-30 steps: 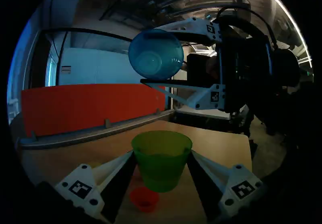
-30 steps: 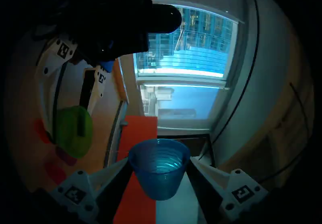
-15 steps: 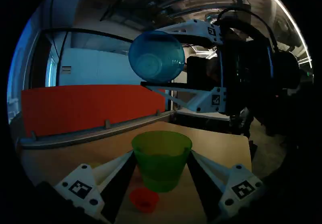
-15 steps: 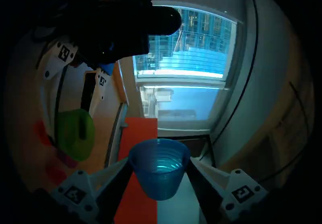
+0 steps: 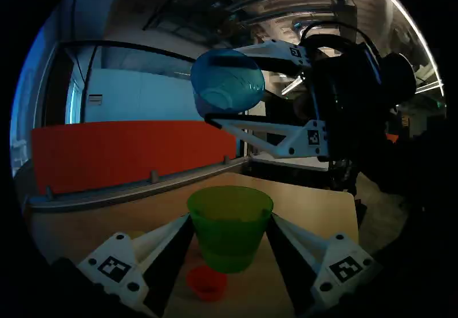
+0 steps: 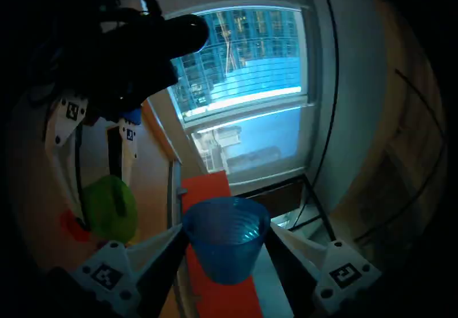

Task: Pour water

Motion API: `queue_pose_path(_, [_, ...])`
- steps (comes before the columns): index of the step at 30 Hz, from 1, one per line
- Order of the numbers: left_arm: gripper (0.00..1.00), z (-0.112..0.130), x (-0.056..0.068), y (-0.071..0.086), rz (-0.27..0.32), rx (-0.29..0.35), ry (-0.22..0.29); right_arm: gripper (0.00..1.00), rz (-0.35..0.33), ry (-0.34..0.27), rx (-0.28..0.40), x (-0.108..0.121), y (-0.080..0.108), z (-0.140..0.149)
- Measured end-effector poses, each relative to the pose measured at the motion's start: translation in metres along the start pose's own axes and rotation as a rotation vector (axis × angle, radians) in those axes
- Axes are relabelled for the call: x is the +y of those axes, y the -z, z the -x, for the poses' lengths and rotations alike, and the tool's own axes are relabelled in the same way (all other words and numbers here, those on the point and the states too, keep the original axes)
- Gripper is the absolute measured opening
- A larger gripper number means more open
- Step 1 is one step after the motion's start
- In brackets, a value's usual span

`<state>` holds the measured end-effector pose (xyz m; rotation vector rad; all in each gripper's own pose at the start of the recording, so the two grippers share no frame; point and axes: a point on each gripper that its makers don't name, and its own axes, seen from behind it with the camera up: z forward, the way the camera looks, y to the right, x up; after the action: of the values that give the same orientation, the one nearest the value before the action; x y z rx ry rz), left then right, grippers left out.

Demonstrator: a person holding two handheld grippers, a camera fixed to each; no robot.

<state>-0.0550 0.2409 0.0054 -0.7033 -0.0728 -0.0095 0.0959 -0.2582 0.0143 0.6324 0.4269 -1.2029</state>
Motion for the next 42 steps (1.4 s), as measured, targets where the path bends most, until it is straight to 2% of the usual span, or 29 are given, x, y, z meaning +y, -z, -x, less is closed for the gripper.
queue_pose_path(12, [0.84, -0.003, -0.005, 0.001, -0.007, -0.001, -0.013, 0.89, -0.001, -0.395, 0.005, -0.006, 0.011, 0.004])
queue_pose_path(21, [0.84, -0.003, -0.008, 0.006, -0.016, -0.006, -0.022, 0.89, -0.02, -0.732, -0.001, -0.016, 0.021, 0.005])
queue_pose_path(31, [0.83, -0.003, -0.012, 0.011, -0.029, -0.01, -0.028, 0.89, -0.103, -1.049, -0.015, -0.034, 0.026, 0.007])
queue_pose_path(33, [0.84, -0.003, -0.013, 0.013, -0.031, -0.01, -0.028, 0.89, -0.124, -1.1, -0.012, -0.037, 0.027, 0.006])
queue_pose_path(36, [0.84, -0.004, -0.015, 0.015, -0.037, -0.013, -0.031, 0.89, -0.136, -1.142, -0.01, -0.04, 0.028, 0.008])
queue_pose_path(42, [0.84, -0.006, -0.019, 0.019, -0.049, -0.015, -0.035, 0.89, -0.155, -1.184, -0.021, -0.046, 0.031, 0.011])
